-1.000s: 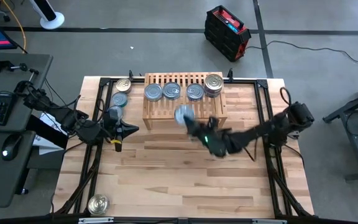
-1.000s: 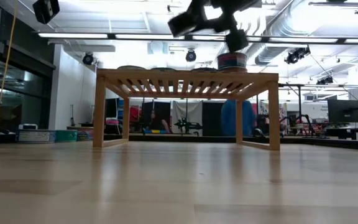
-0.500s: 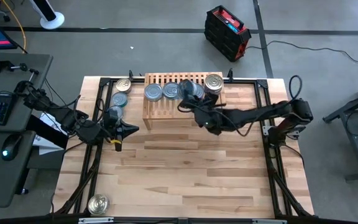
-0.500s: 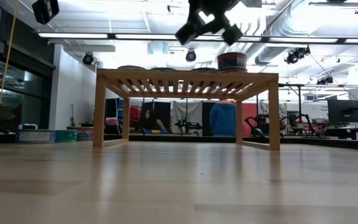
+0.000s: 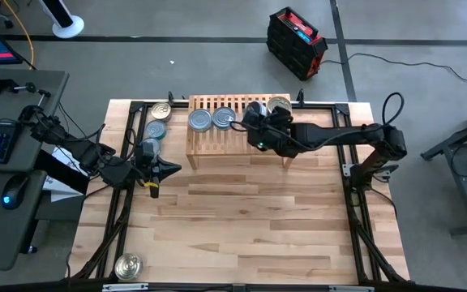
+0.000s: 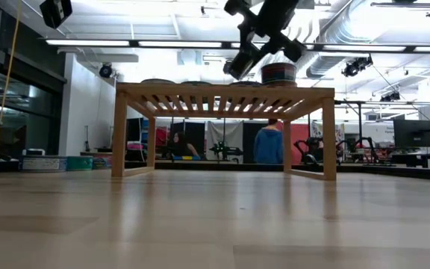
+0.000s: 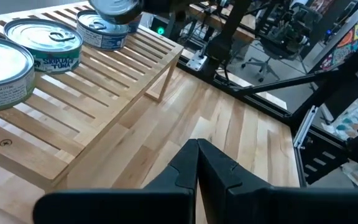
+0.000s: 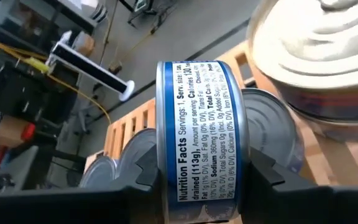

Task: Stack canned seafood by type on shelf
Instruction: Stack the blue tuna can on the blue tuna can on the shelf, then stack the blue tuna can on the stacked blue tuna cans on the shelf

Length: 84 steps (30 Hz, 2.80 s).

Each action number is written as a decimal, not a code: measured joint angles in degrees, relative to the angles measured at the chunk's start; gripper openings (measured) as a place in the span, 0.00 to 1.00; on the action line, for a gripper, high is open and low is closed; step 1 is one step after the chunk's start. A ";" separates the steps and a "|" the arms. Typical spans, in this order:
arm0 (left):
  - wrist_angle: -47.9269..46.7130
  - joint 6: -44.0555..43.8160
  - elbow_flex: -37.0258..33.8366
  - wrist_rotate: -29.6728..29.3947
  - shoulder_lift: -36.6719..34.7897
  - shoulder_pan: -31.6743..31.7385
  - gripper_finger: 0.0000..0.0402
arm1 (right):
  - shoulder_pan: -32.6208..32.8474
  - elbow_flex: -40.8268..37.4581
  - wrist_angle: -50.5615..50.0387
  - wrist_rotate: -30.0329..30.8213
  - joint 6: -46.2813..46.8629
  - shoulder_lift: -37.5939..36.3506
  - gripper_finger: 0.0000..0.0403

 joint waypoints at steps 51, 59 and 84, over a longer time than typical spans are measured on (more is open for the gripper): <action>-1.25 0.57 0.02 0.02 0.00 -0.02 0.00 | -1.14 -1.65 5.65 -6.21 -5.87 -2.12 0.83; -1.81 0.55 0.02 0.02 0.02 -0.02 0.00 | -1.33 -1.63 5.61 -7.62 -9.73 -2.91 0.83; 1.19 1.62 0.02 -1.54 0.00 0.76 0.00 | 0.33 -1.61 2.71 -9.06 -16.10 -7.70 0.83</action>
